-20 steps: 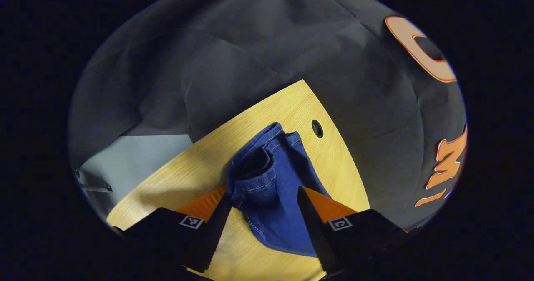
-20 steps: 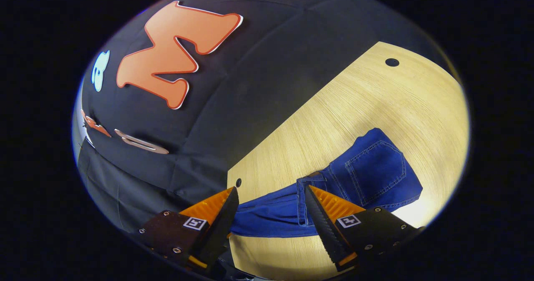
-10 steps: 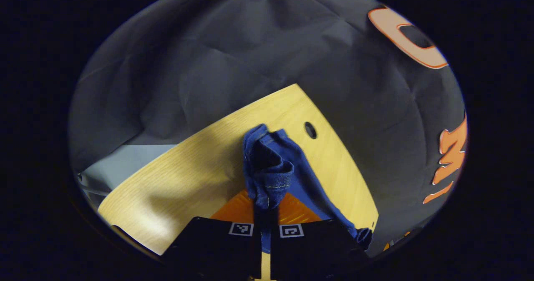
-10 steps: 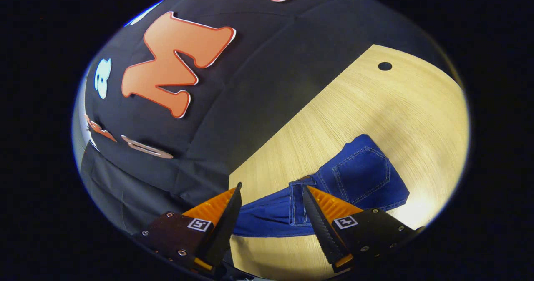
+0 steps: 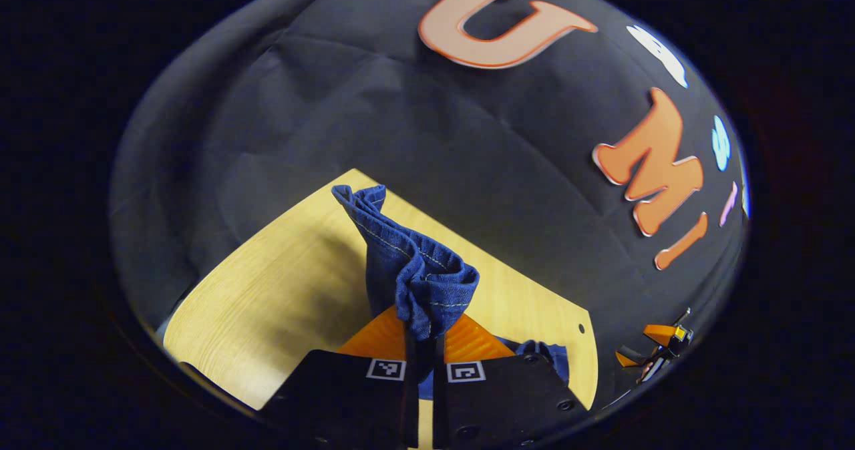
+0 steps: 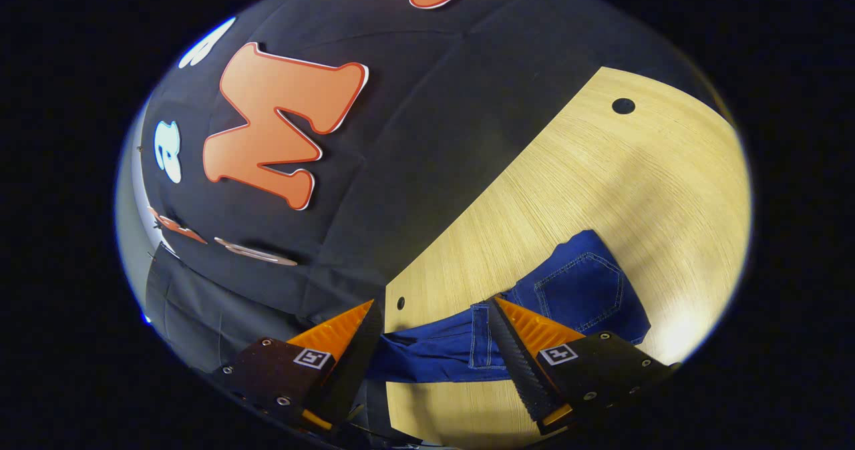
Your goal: Grasp the waist and the cuffs of the jeans and fold them to make the two legs overlap; first hold the waist and fold one-third of the jeans toward the cuffs, then hold the cuffs and fold the remaining one-third in the same direction to finish folding.
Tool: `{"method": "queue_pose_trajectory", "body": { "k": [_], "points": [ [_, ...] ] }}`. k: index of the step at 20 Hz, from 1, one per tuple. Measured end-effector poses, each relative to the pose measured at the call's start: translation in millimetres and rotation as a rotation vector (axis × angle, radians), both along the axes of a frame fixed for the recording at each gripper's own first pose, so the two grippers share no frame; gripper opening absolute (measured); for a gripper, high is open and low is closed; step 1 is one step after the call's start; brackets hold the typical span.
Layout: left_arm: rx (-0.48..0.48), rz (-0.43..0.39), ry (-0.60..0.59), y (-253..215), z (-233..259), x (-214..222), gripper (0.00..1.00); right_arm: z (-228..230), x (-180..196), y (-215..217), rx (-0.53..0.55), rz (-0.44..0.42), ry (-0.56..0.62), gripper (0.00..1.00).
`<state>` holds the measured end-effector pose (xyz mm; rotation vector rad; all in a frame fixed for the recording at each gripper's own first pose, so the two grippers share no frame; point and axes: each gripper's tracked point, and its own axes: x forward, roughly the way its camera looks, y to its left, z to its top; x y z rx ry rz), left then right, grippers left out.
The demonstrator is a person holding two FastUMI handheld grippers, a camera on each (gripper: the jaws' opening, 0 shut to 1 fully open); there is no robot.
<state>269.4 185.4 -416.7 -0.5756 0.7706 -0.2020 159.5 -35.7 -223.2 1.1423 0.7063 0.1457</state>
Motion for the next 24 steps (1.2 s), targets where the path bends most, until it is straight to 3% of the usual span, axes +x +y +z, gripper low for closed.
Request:
{"method": "queue_pose_trajectory", "body": {
  "k": [4, 8, 14, 24],
  "points": [
    [-0.014, -0.103, -0.085, -68, 52, 0, 0.08, -5, -3, -8, 0.029, 0.015, 0.001, 0.98],
    [-0.015, -0.208, -0.106, -142, 69, -11, 0.08, -11, -7, -23, 0.047, 0.013, 0.001, 0.98],
    [0.016, -0.344, -0.099, -237, 67, -27, 0.08, -17, -12, -55, 0.057, -0.002, -0.002, 0.98],
    [0.136, -0.451, -0.052, -342, 42, -48, 0.08, -27, -20, -88, 0.077, -0.012, 0.0, 0.97]
  ]
}}
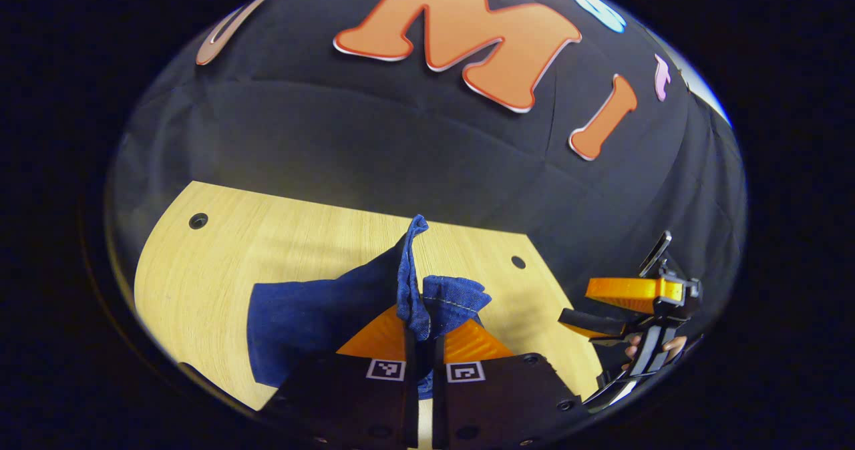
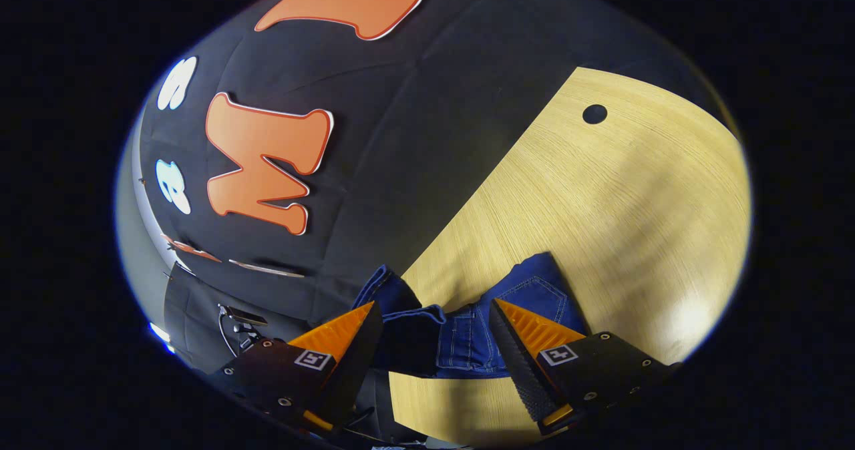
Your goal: Grasp the waist and the cuffs of the jeans and fold them to make the two legs overlap; first hold the waist and fold one-third of the jeans toward the cuffs, then hold the cuffs and fold the remaining one-third in the same direction to finish folding.
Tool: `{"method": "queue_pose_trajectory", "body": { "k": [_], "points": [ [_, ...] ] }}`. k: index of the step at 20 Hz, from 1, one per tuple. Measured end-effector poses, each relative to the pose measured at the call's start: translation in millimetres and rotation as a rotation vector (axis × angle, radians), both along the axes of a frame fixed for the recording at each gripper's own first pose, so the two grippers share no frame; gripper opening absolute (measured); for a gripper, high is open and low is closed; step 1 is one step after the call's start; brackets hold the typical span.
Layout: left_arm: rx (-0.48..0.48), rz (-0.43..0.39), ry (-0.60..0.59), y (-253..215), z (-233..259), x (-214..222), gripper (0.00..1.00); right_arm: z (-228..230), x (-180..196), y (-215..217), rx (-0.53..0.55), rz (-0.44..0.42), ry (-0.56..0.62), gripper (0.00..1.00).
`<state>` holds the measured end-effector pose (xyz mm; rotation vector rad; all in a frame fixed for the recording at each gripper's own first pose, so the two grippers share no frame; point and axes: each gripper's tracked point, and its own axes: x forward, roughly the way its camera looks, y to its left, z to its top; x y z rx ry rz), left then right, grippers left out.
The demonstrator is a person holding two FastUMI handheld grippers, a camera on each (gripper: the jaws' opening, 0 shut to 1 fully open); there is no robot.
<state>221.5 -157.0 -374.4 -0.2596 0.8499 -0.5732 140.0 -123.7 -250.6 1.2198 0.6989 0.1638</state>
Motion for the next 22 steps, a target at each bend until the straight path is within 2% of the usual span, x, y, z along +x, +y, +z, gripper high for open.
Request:
{"method": "queue_pose_trajectory", "body": {
  "k": [3, 6, 8, 9, 12, 14, 17, 20, 22],
  "points": [
    [0.056, -0.03, -0.006, -28, -13, -9, 0.09, 1, 0, -4, 0.007, 0.006, -0.004, 0.97],
    [0.04, -0.039, -0.02, -50, -11, -18, 0.11, 4, 1, -9, 0.011, 0.004, -0.014, 0.97],
    [0.068, -0.104, 0.007, -61, -26, -44, 0.19, 4, 2, -13, 0.005, 0.005, -0.022, 0.97],
    [0.087, -0.143, 0.029, -64, -37, -60, 0.19, 3, 1, -13, 0.001, 0.007, -0.026, 0.97],
    [0.073, -0.24, 0.094, -77, -47, -104, 0.67, 1, 1, -18, -0.024, 0.002, -0.035, 0.96],
    [0.088, -0.269, 0.06, -81, -45, -107, 0.98, 6, 1, -18, -0.066, 0.011, -0.059, 0.97],
    [0.13, -0.234, -0.07, -69, -24, -84, 0.99, 27, 2, -16, -0.188, 0.036, -0.15, 0.97],
    [0.145, -0.132, -0.199, -42, 18, -53, 0.98, 58, 7, -9, -0.291, 0.05, -0.264, 0.97],
    [0.152, -0.057, -0.273, -21, 45, -35, 0.98, 78, 5, -2, -0.317, 0.063, -0.317, 0.97]
  ]
}}
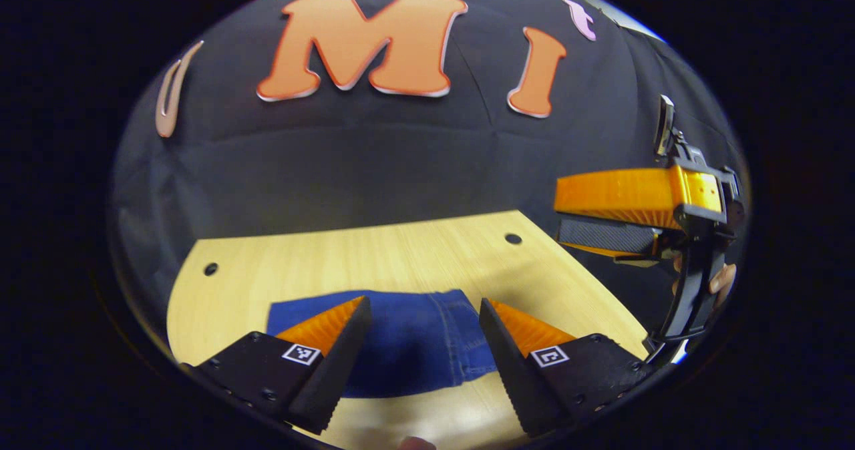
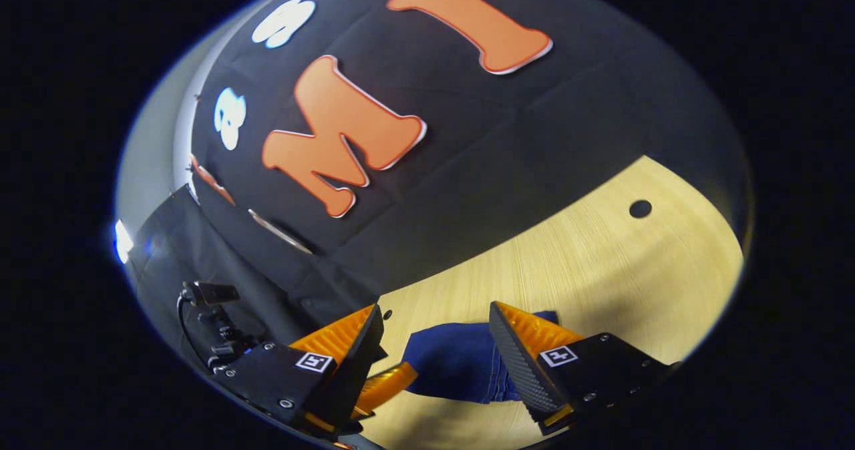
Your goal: Grasp the waist and the cuffs of the jeans and fold them to make the two legs overlap; first hold the waist and fold one-third of the jeans toward the cuffs, then hold the cuffs and fold the remaining one-third in the same direction to finish folding.
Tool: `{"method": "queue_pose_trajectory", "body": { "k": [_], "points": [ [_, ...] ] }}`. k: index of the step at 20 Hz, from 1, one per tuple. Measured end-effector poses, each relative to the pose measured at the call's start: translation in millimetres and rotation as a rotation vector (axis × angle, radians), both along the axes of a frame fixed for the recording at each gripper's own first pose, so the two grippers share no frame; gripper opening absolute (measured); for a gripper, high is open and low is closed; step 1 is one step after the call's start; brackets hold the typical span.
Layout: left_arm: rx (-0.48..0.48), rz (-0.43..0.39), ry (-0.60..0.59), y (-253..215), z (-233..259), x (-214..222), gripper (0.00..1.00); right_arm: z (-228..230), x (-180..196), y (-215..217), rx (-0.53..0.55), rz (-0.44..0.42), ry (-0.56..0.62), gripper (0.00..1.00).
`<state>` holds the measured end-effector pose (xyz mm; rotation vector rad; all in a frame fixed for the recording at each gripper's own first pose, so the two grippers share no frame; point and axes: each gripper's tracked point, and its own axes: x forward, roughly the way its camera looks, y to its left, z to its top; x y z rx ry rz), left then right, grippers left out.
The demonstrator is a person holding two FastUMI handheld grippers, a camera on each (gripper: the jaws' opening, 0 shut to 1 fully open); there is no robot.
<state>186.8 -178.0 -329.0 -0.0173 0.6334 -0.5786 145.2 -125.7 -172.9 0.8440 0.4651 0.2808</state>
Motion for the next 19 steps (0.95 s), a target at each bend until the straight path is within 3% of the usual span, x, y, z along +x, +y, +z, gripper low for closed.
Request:
{"method": "queue_pose_trajectory", "body": {
  "k": [2, 7, 11, 16, 18, 19],
  "points": [
    [0.01, 0.067, -0.105, 27, 17, 10, 0.98, 27, -6, 7, 0.009, 0.019, -0.062, 0.97],
    [0.036, 0.204, -0.316, 91, 39, 9, 0.98, 89, -5, 5, -0.088, -0.057, -0.265, 0.97],
    [0.031, 0.29, -0.421, 117, 62, -22, 0.97, 124, -12, 0, -0.254, -0.135, -0.406, 0.96],
    [0.024, 0.313, -0.455, 148, 72, -26, 0.97, 175, -42, 9, -0.464, -0.225, -0.604, 0.96],
    [0.013, 0.302, -0.465, 155, 76, -28, 0.97, 174, -48, 12, -0.472, -0.266, -0.574, 0.96],
    [0.011, 0.3, -0.479, 161, 79, -29, 0.97, 169, -48, 18, -0.466, -0.274, -0.534, 0.88]
  ]
}}
